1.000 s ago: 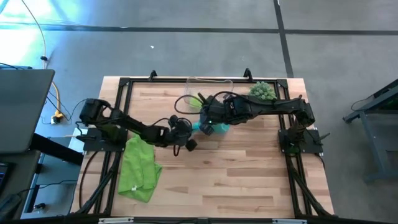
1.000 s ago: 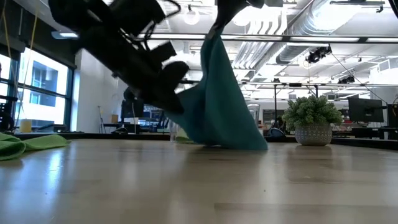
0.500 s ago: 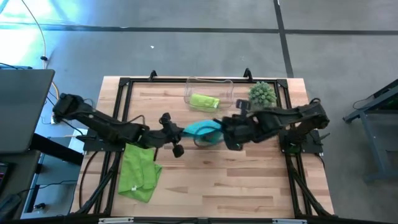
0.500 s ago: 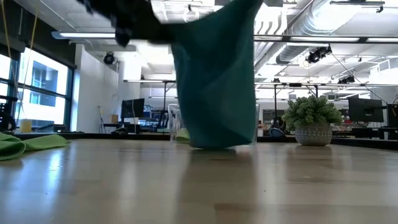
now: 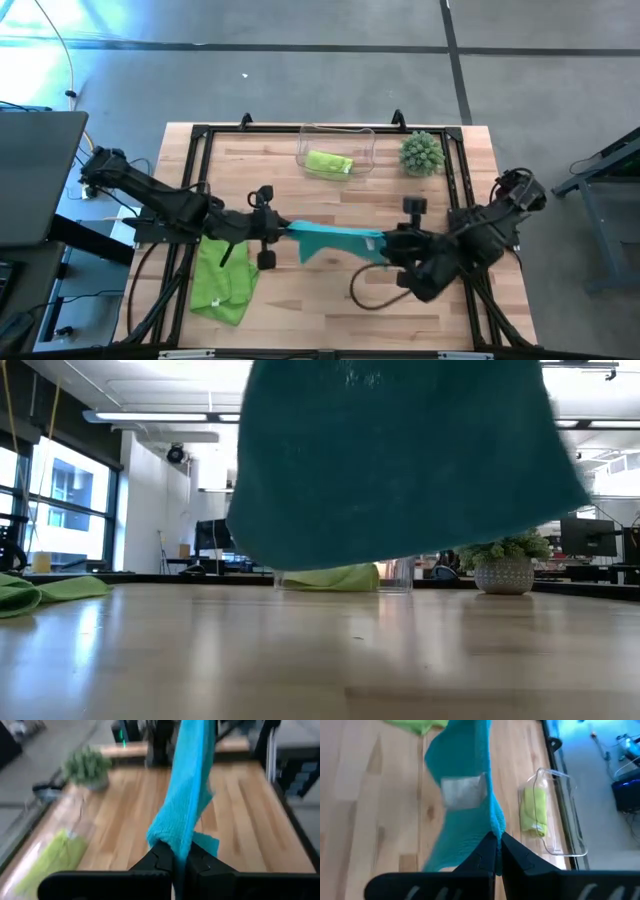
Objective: Roll microfiber towels into tight, uniform cylinder then place into a basket
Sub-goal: Fold the blue microfiber cloth
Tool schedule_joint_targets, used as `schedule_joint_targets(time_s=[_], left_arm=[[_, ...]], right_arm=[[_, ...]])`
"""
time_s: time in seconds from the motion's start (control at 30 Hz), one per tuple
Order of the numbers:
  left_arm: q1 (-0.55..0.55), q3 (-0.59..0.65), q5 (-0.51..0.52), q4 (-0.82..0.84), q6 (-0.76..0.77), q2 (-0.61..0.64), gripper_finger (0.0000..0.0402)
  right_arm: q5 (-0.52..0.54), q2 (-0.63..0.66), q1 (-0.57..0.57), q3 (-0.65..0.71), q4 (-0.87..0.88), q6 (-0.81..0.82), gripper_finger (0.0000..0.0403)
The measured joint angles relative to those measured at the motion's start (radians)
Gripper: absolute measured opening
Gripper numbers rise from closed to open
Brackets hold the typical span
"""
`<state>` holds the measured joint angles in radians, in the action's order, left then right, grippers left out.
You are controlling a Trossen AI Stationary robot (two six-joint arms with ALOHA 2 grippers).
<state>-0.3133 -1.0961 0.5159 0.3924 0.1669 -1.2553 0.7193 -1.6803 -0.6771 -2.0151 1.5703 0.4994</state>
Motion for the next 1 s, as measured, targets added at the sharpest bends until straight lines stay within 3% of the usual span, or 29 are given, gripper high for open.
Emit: schedule_joint_targets(time_s=[0.23, 0.53, 0.7, 0.87, 1.0], left_arm=[[-0.013, -0.130, -0.029, 0.291, 0.042, -0.080, 0.0000], [-0.020, -0.165, -0.025, 0.349, -0.051, -0.166, 0.0000], [-0.015, -0.164, 0.085, 0.380, -0.149, -0.203, 0.0000], [0.018, -0.165, 0.192, 0.376, -0.217, -0.213, 0.0000], [0.065, -0.166, 0.227, 0.378, -0.241, -0.213, 0.0000]], right_arm=[[0.209, 0.011, -0.111, 0.107, -0.001, 0.093, 0.0000], [0.216, 0.026, -0.184, 0.462, -0.018, 0.342, 0.0000], [0.225, 0.037, -0.173, 0.620, -0.009, 0.554, 0.0000], [0.232, 0.140, -0.134, 0.787, -0.012, 0.732, 0.0000], [0.208, 0.256, -0.063, 0.895, -0.092, 0.727, 0.0000]])
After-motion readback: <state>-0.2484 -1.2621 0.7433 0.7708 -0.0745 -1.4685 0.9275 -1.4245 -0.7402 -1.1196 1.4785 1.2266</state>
